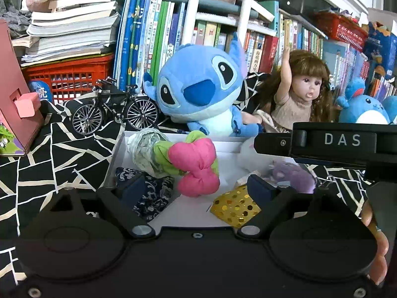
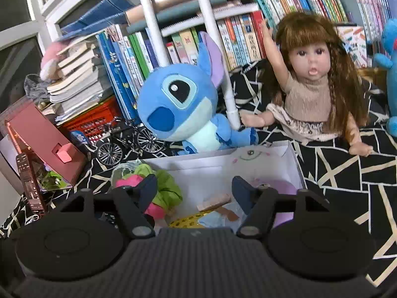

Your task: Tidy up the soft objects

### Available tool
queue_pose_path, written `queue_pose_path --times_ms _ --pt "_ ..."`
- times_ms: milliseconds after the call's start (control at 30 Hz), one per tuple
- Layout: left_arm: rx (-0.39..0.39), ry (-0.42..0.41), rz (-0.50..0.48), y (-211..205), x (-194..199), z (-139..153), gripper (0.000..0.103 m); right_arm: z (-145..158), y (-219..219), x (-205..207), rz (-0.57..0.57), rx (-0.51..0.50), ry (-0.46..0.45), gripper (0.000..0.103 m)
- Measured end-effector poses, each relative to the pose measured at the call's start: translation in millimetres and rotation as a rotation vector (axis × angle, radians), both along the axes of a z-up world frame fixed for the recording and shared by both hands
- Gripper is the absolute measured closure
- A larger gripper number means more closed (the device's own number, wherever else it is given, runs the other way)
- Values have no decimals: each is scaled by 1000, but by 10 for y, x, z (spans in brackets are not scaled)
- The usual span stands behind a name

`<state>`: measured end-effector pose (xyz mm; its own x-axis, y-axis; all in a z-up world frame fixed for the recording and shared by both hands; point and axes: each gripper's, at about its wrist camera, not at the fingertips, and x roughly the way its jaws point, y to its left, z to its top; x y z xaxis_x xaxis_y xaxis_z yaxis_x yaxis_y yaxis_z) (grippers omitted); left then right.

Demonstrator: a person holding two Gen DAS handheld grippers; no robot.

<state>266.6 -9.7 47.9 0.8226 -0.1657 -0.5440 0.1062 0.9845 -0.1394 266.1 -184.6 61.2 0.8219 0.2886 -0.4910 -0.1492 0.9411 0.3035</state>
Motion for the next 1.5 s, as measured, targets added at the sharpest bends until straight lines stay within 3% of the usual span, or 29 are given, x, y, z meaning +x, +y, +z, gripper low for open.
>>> queue_pose_path --times_ms 567,1067,1500 --pt "-1 -68 -29 45 -450 271 12 234 -94 -441 -2 -28 -98 11" --pt "16 -109 -38 148 -906 402 12 356 -159 -942 -11 -114 -201 3" --pt "21 -47 -23 245 -1233 229 12 118 -162 -1325 -33 -179 -214 0"
